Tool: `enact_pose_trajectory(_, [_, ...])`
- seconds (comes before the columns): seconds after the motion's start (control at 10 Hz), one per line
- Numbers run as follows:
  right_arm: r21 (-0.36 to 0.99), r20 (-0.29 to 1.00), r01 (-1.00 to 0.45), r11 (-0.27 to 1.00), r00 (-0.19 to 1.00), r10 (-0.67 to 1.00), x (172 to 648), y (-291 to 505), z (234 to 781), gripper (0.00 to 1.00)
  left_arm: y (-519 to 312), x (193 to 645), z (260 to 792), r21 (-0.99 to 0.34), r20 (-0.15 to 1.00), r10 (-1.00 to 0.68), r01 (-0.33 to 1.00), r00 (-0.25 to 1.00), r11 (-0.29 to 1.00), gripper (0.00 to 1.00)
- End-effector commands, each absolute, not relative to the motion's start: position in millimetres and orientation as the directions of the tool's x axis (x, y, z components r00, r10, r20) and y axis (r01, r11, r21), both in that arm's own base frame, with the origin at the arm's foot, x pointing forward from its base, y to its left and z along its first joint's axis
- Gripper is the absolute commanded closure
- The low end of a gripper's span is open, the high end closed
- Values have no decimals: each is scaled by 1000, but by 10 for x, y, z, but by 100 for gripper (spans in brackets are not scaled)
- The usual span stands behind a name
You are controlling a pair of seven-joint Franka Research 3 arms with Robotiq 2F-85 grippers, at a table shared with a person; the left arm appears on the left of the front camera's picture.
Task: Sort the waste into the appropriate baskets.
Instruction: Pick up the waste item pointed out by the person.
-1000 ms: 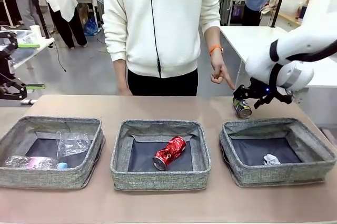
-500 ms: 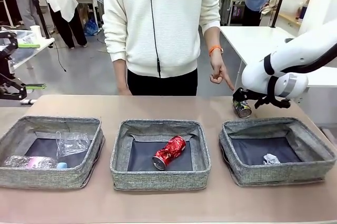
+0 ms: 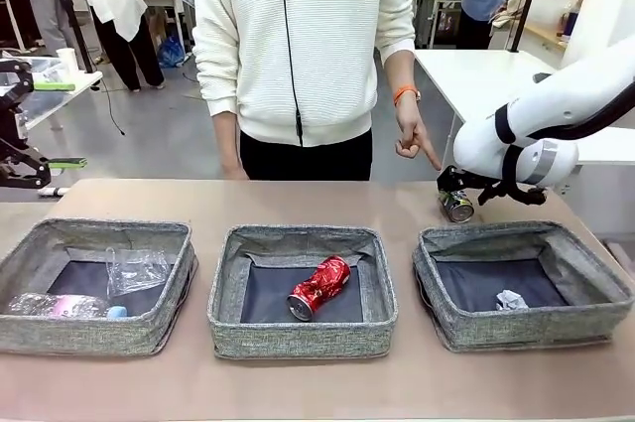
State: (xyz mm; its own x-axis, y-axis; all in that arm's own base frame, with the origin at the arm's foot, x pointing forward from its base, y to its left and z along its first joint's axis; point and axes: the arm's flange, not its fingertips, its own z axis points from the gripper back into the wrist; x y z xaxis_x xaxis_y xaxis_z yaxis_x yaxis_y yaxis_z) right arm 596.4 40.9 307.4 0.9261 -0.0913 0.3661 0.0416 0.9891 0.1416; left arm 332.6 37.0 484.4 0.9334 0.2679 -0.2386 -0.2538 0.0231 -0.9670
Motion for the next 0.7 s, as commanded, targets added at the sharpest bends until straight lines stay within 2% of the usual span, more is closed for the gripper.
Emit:
enact_pose_trajectory(0.0, [137, 383, 47, 989, 919, -96, 5984, 478, 3124, 60, 395, 3314, 4859, -971, -222, 257, -236, 941, 27, 0])
enact_pose_trajectory(0.1, [145, 384, 39, 989, 919, -92, 5982, 488, 3128, 100, 395, 3314, 4859, -971, -222, 257, -236, 941, 27, 0])
enact_pose_trajectory(0.2, [138, 381, 33, 990, 921, -84, 5982, 498, 3131, 65, 395, 3314, 4859, -971, -222, 257, -236, 941, 27, 0])
enact_pose_trajectory(0.3, [133, 378, 30, 991, 923, -79, 5982, 501, 3133, 100, 395, 3314, 4859, -971, -222, 257, -236, 941, 27, 0])
enact_pose_trajectory(0.6, [128, 375, 34, 991, 923, -80, 5977, 493, 3150, 100, 395, 3314, 4859, -971, -222, 257, -236, 941, 27, 0])
